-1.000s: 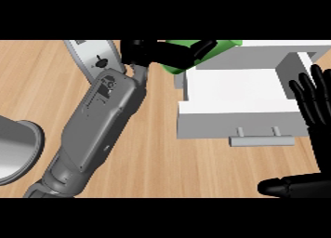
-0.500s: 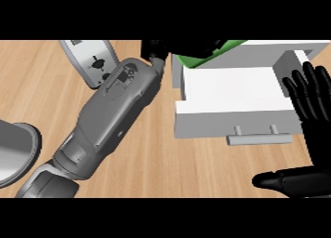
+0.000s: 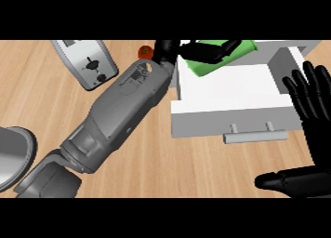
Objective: Pick up the cup, place it into the drawer and close the drawer
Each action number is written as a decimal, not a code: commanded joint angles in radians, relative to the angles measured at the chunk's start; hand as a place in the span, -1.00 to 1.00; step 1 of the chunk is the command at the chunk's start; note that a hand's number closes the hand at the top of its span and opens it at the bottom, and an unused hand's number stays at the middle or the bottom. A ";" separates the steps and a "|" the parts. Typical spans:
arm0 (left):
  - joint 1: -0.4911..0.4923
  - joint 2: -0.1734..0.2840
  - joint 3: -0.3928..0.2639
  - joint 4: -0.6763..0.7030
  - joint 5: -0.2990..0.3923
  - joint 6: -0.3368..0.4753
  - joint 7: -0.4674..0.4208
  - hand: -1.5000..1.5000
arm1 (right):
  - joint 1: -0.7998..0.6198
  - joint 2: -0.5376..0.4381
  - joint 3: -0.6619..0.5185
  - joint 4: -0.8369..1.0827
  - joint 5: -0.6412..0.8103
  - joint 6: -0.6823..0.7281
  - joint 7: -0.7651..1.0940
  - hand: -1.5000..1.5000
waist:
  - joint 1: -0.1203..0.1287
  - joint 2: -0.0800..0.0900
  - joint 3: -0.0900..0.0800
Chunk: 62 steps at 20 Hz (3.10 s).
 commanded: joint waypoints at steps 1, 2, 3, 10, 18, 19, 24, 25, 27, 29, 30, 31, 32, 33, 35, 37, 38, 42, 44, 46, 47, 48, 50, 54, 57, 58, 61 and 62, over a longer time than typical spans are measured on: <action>-0.029 0.000 -0.056 0.093 0.032 0.003 -0.029 1.00 | 0.020 -0.019 0.001 -0.069 -0.033 0.021 0.040 -1.00 | -0.021 0.003 0.000; -0.060 0.000 -0.045 0.117 0.036 -0.011 -0.039 1.00 | -0.024 -0.005 -0.014 0.019 -0.034 0.011 0.004 -1.00 | -0.011 0.007 0.000; -0.049 0.000 -0.073 0.103 0.054 -0.016 -0.030 1.00 | -0.002 -0.016 -0.019 0.014 -0.025 0.022 -0.006 -1.00 | -0.010 0.004 0.000; -0.069 0.000 -0.223 0.139 0.070 0.077 0.027 1.00 | -0.040 0.001 0.038 0.017 0.008 0.016 0.005 -1.00 | -0.047 0.012 0.001; -0.014 0.000 -0.252 0.102 0.146 0.077 -0.054 -1.00 | -0.091 0.022 0.034 0.014 -0.026 -0.007 0.029 -1.00 | -0.052 0.016 0.000; -0.076 0.000 -0.247 0.103 0.161 0.086 0.000 -1.00 | -0.100 0.003 -0.013 0.032 -0.072 0.009 0.022 -1.00 | -0.052 0.014 0.001; -0.058 0.000 -0.193 0.057 0.239 0.052 -0.121 -1.00 | -0.039 0.011 0.006 -0.018 -0.119 0.030 0.054 -1.00 | -0.029 0.004 0.000; 0.002 0.000 -0.186 0.035 0.250 0.005 -0.176 -1.00 | -0.067 -0.011 -0.034 0.001 -0.154 0.037 0.058 -1.00 | -0.007 0.002 -0.001; -0.058 0.000 -0.147 0.047 0.279 -0.003 -0.176 -1.00 | -0.078 -0.029 -0.047 -0.008 -0.202 0.046 0.108 -1.00 | -0.007 0.002 -0.001; -0.057 0.000 -0.146 -0.008 0.297 0.000 -0.158 -1.00 | -0.070 -0.022 -0.042 0.029 -0.191 0.064 0.058 -1.00 | 0.023 -0.005 0.000; -0.027 0.009 -0.105 0.024 0.279 -0.059 -0.173 -1.00 | -0.007 -0.038 -0.050 -0.031 -0.183 0.073 0.067 -1.00 | 0.038 -0.009 -0.001; -0.014 0.000 -0.107 0.013 0.272 -0.038 -0.150 -1.00 | 0.046 -0.014 -0.027 -0.116 -0.176 0.058 0.074 1.00 | 0.039 -0.013 -0.001; 0.033 0.000 -0.133 -0.036 0.286 0.015 -0.157 -1.00 | 0.035 -0.067 -0.054 -0.051 -0.207 0.128 0.061 1.00 | 0.042 -0.013 -0.001; 0.008 0.015 -0.097 -0.052 0.276 -0.009 -0.117 -1.00 | -0.001 -0.040 -0.033 -0.007 -0.153 0.102 0.027 1.00 | 0.061 -0.014 -0.001; 0.036 0.061 -0.073 -0.050 0.284 -0.047 -0.135 -1.00 | -0.015 -0.103 -0.033 -0.026 -0.157 0.150 0.064 1.00 | 0.061 -0.013 -0.001; 0.095 0.103 -0.079 -0.128 0.286 -0.044 -0.127 -1.00 | 0.029 -0.155 -0.041 -0.041 -0.092 0.203 0.024 1.00 | 0.077 -0.020 -0.001; 0.138 0.101 -0.080 -0.181 0.288 -0.023 -0.130 -1.00 | 0.005 -0.160 -0.032 -0.075 -0.074 0.178 0.062 1.00 | 0.086 -0.024 -0.002; 0.283 0.192 -0.072 -0.352 0.297 0.006 -0.068 -1.00 | 0.091 -0.167 -0.024 -0.083 -0.031 0.219 0.021 1.00 | 0.094 -0.027 -0.001; 0.353 0.227 -0.068 -0.415 0.299 -0.003 -0.065 -1.00 | 0.142 -0.163 0.027 -0.132 0.045 0.230 0.006 1.00 | 0.087 -0.025 -0.001; 0.428 0.288 -0.070 -0.535 0.305 0.021 -0.025 -1.00 | 0.118 -0.217 -0.031 -0.083 0.040 0.252 0.011 1.00 | 0.104 -0.029 -0.001; 0.451 0.313 -0.061 -0.581 0.299 0.015 -0.020 -1.00 | 0.046 -0.208 -0.021 -0.039 0.072 0.229 0.012 1.00 | 0.099 -0.022 -0.001; 0.508 0.329 -0.078 -0.647 0.289 0.030 -0.004 -1.00 | 0.079 -0.182 0.032 -0.081 0.104 0.218 0.036 1.00 | 0.097 -0.024 -0.001; 0.603 0.368 -0.062 -0.711 0.299 0.012 -0.017 -1.00 | 0.086 -0.146 0.077 -0.033 0.190 0.184 0.022 1.00 | 0.101 -0.021 -0.001; 0.735 0.473 -0.025 -0.889 0.316 -0.023 0.054 -1.00 | 0.079 -0.172 0.076 0.008 0.243 0.204 -0.016 1.00 | 0.086 -0.018 -0.001; 0.762 0.504 0.034 -0.863 0.357 -0.110 0.036 -1.00 | 0.010 -0.207 0.130 0.089 0.410 0.190 -0.073 1.00 | 0.091 -0.013 -0.001; 0.801 0.486 0.005 -0.872 0.336 -0.105 0.013 -1.00 | 0.060 -0.218 0.182 0.030 0.475 0.195 -0.115 1.00 | 0.084 -0.015 -0.001; 0.861 0.542 0.036 -0.954 0.359 -0.116 0.039 -1.00 | 0.031 -0.260 0.234 0.112 0.631 0.163 -0.168 1.00 | 0.102 -0.017 0.000; 0.883 0.557 0.063 -0.898 0.370 -0.200 -0.001 -1.00 | 0.000 -0.268 0.252 0.155 0.675 0.152 -0.181 1.00 | 0.098 -0.011 -0.001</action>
